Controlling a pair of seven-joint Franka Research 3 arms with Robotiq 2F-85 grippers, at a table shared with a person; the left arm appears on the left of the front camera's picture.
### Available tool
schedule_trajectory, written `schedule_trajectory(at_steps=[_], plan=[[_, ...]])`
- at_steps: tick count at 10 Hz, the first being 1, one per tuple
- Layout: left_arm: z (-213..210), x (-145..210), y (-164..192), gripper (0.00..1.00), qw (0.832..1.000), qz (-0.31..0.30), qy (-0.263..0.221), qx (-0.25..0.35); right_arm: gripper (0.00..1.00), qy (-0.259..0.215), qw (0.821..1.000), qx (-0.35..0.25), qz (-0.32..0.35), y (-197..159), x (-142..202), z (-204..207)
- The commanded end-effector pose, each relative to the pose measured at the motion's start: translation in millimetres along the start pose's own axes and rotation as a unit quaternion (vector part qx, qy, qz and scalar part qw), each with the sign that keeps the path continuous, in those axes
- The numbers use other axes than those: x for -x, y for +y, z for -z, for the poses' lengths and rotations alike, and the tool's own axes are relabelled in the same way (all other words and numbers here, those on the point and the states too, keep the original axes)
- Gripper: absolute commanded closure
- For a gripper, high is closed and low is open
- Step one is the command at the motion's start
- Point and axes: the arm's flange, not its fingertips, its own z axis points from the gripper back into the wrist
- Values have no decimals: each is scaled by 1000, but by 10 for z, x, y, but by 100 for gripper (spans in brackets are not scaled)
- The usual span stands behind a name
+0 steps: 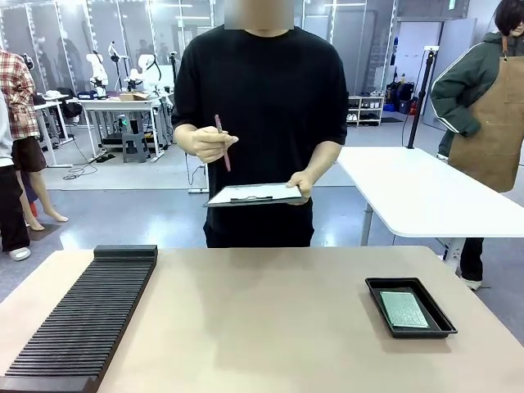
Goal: Inspect the PCB.
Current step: Place the Blank PCB in the ESD tray.
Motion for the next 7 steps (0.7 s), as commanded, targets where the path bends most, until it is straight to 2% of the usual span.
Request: schedule_trajectory(at_steps=[1,7], plan=[[2,1,-2,0,1000,1,2,-2,0,9,1000,7,-6,2,0,-5],[2,1,-2,0,1000,1,2,-2,0,9,1000,7,-6,2,0,-5]])
